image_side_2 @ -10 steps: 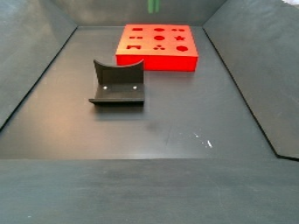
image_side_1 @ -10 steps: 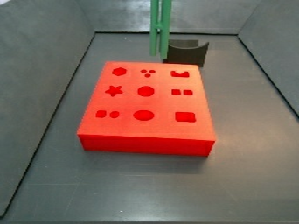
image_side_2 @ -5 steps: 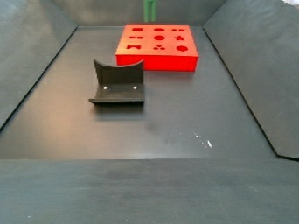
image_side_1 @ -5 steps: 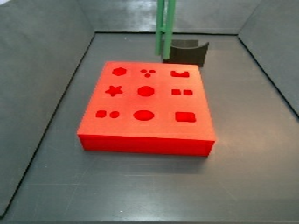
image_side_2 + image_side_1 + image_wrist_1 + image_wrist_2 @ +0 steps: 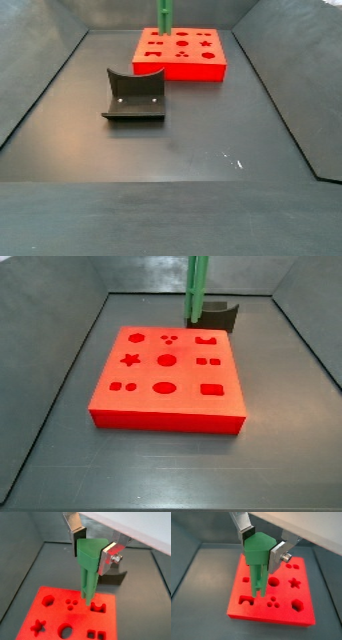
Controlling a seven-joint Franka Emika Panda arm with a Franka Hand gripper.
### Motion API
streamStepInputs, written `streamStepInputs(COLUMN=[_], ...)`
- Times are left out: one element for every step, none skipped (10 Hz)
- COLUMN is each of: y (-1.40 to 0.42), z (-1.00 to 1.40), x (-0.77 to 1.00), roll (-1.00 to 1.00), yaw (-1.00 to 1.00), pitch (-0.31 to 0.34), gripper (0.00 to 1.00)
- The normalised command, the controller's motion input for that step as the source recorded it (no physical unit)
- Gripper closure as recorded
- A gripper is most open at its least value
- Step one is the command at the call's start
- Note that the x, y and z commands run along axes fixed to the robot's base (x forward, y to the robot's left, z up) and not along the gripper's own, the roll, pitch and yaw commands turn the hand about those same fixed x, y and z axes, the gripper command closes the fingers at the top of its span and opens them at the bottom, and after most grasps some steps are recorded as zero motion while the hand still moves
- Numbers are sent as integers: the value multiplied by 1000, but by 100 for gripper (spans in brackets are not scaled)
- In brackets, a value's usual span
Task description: Insert the 3 prong object.
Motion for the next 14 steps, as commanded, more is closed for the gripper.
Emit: streamStepInputs(y=[0, 0, 0, 0, 0, 14, 0, 0, 37, 69, 120, 89, 0, -6], z=[-166, -146, -146, -109, -94, -54, -69, -51, -29, -34, -117, -146, -83, -166], x=[-203, -129, -243, -397, -357, -194, -94, 0, 0, 0, -117, -29, -117, -169], roll=[30, 14, 24, 41, 0, -33, -26, -76, -137, -134, -153, -80, 0, -47], yaw=[-897, -743, -591, -437, -229, -34, 9, 57, 0, 0, 0, 0, 0, 26], pitch=[24, 0, 0, 0, 0, 0, -97, -207, -293, -329, -353, -216, -113, -111], gripper=[100, 100, 100, 100, 100, 100, 100, 100, 100, 100, 100, 100, 100, 100])
